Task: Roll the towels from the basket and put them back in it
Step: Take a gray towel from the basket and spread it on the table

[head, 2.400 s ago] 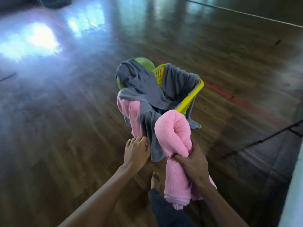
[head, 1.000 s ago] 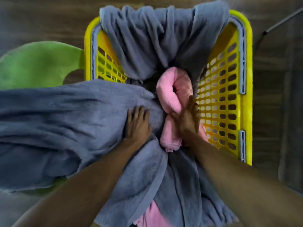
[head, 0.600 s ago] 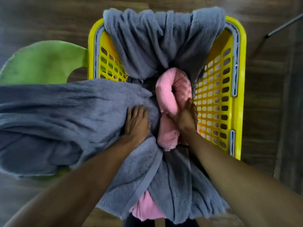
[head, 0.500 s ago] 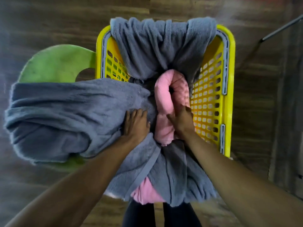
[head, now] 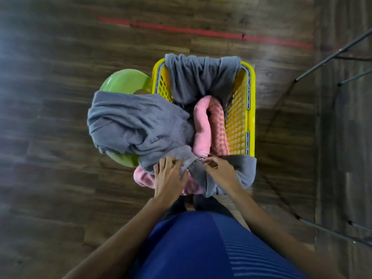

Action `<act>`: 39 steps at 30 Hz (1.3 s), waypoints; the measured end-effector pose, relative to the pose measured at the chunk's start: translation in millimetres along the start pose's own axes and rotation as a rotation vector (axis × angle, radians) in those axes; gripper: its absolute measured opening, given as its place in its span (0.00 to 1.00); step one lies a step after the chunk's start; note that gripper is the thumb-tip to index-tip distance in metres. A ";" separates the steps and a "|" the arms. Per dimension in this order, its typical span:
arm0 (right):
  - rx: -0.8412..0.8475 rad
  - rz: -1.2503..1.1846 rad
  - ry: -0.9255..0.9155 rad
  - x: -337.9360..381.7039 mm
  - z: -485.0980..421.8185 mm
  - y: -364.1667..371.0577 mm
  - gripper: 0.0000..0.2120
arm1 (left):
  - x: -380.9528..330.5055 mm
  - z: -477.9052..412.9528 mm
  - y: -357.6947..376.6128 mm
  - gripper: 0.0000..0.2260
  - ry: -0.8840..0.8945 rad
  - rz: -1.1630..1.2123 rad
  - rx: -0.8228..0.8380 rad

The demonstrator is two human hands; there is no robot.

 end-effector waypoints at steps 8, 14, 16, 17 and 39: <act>0.093 0.194 -0.157 15.9 13.3 39.7 0.14 | 41.2 7.1 -6.3 0.20 -0.066 0.116 0.123; 0.111 0.266 -0.177 15.7 11.4 44.8 0.14 | 54.2 7.9 -7.7 0.18 0.042 0.101 0.116; 0.119 0.265 -0.171 15.6 10.6 45.2 0.14 | 56.1 7.1 -10.9 0.15 0.037 0.177 0.086; 0.121 0.261 -0.165 16.3 10.3 44.9 0.14 | 56.5 5.7 -13.0 0.14 0.010 0.231 0.092; -0.097 0.077 -0.420 46.2 -13.9 59.9 0.08 | 43.0 -22.8 -66.6 0.07 0.009 0.542 0.197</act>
Point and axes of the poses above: each hand's wrist, its own z-axis away from the middle knuckle, its own y-axis out of the palm, x = y × z, the point moved 1 cm from there along -z, towards the middle knuckle, and after that the axes turned 11 degrees about -y, right-handed, at the moved point
